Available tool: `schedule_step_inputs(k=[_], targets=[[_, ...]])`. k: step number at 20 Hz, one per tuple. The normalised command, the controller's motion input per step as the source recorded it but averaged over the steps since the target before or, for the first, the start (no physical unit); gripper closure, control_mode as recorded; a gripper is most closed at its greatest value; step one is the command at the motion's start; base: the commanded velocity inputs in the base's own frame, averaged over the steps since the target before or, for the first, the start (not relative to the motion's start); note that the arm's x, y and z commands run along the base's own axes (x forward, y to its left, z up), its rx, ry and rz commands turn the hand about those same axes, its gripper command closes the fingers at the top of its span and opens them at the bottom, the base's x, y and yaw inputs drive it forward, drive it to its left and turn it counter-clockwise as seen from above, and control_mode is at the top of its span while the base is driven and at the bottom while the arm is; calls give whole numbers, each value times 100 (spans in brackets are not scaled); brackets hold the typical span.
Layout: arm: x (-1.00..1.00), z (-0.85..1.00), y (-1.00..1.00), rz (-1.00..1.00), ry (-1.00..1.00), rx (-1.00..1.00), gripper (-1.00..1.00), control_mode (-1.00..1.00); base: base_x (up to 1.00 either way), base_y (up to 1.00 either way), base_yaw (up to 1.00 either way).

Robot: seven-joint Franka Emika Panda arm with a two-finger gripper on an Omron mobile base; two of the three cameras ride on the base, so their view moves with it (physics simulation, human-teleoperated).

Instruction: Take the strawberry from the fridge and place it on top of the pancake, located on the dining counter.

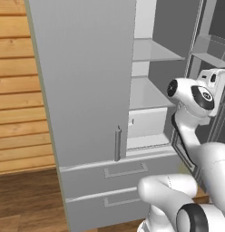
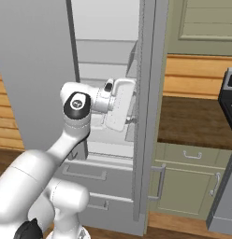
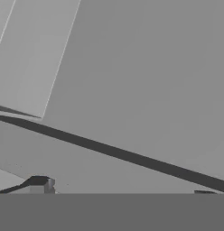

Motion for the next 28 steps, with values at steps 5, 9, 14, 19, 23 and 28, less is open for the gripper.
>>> schedule_step_inputs(k=[5,9,14,19,23,28], targets=[[0,0,-1,0,0,2,-100,-100,0,0,0],[0,4,42,0,0,21,-100,-100,0,0,0],[0,2,56,0,-2,49,-100,-100,0,0,0],[2,-3,62,0,-15,63,-100,-100,0,0,0],[9,-3,76,-2,-21,59,-100,-100,0,0,0],[6,-18,80,-6,-20,58,-100,-100,0,0,0]])
